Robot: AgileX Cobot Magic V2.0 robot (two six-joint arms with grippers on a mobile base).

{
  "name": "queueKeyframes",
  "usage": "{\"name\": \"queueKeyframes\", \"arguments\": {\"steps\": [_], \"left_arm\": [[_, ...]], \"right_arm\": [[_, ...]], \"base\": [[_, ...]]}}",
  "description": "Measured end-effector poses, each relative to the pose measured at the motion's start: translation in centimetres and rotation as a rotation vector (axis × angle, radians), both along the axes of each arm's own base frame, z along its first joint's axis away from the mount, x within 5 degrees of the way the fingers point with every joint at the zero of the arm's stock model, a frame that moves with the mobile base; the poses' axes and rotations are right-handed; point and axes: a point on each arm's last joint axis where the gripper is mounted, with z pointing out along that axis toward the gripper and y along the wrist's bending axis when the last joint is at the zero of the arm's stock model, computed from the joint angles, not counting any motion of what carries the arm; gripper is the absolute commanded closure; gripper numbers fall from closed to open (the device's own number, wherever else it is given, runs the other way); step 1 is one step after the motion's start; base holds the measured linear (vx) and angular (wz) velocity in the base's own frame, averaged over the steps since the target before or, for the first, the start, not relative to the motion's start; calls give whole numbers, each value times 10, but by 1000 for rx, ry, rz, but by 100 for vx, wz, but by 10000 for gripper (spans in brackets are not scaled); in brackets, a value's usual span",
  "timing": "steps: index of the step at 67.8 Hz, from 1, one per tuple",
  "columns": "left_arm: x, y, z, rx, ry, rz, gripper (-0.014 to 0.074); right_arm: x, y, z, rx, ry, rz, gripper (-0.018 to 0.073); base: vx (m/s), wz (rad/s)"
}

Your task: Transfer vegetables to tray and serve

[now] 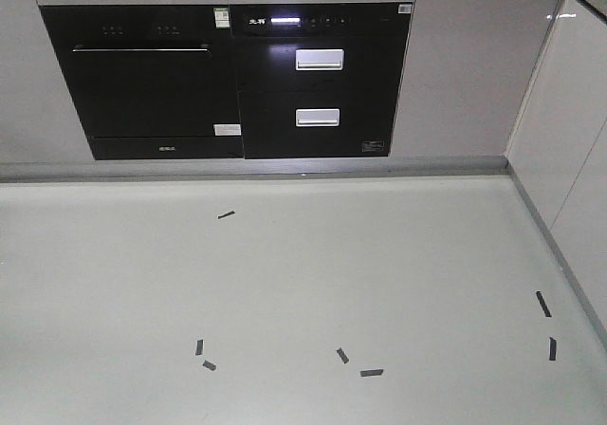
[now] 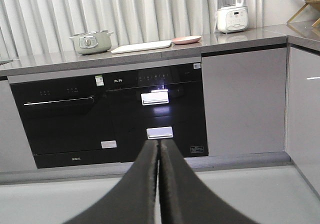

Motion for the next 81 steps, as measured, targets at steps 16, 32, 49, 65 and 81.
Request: {"name": "queueKeyframes", "arguments": {"steps": [16, 32, 49, 65, 81], "left_arm": [[0, 0, 0, 0, 0, 0, 602], [0, 0, 0, 0, 0, 0, 602], [0, 0, 0, 0, 0, 0, 602], [0, 0, 0, 0, 0, 0, 602], [0, 0, 0, 0, 0, 0, 602]], "right_arm": [[0, 0, 0, 0, 0, 0, 562], [0, 0, 0, 0, 0, 0, 562], [0, 0, 0, 0, 0, 0, 562], [0, 0, 0, 0, 0, 0, 562], [0, 0, 0, 0, 0, 0, 562]], "base": [[0, 0], [0, 0], [0, 0], [0, 0], [0, 1]]}}
